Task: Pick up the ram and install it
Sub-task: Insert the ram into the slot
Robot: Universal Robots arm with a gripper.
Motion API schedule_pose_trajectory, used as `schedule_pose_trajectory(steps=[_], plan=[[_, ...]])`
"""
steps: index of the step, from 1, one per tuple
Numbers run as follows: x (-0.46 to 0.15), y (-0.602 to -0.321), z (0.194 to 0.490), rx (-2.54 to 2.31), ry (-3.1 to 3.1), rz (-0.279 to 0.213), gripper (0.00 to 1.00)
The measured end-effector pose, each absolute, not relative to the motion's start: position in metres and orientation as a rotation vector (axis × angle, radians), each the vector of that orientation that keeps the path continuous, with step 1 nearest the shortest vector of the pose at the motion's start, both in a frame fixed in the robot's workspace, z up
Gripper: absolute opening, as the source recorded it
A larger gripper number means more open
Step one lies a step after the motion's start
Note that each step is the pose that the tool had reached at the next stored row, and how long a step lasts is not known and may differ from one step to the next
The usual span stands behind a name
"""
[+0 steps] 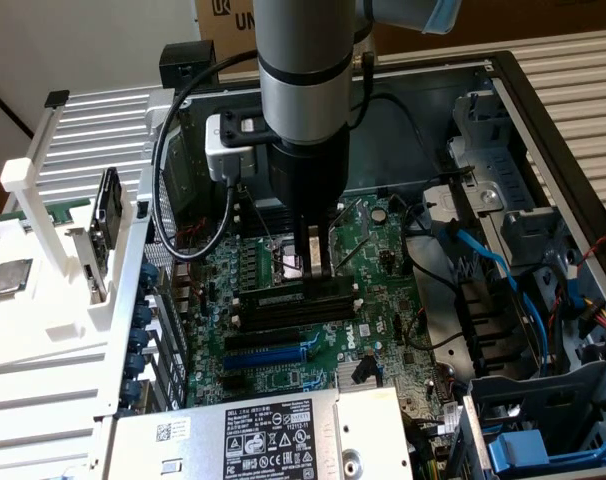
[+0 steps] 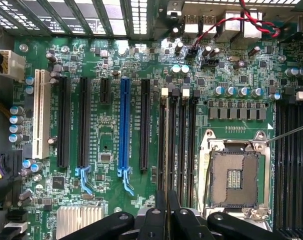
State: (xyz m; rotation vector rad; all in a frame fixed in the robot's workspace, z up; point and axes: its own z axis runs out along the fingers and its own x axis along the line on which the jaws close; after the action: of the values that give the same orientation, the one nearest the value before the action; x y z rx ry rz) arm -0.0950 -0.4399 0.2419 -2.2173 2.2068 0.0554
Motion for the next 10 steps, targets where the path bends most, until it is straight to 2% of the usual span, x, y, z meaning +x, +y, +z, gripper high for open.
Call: schedule_pose_trajectory(steps=[10], plan=[[-0.0960,-0.4417,0.2406,-2.217,2.206,0.073,0.13]])
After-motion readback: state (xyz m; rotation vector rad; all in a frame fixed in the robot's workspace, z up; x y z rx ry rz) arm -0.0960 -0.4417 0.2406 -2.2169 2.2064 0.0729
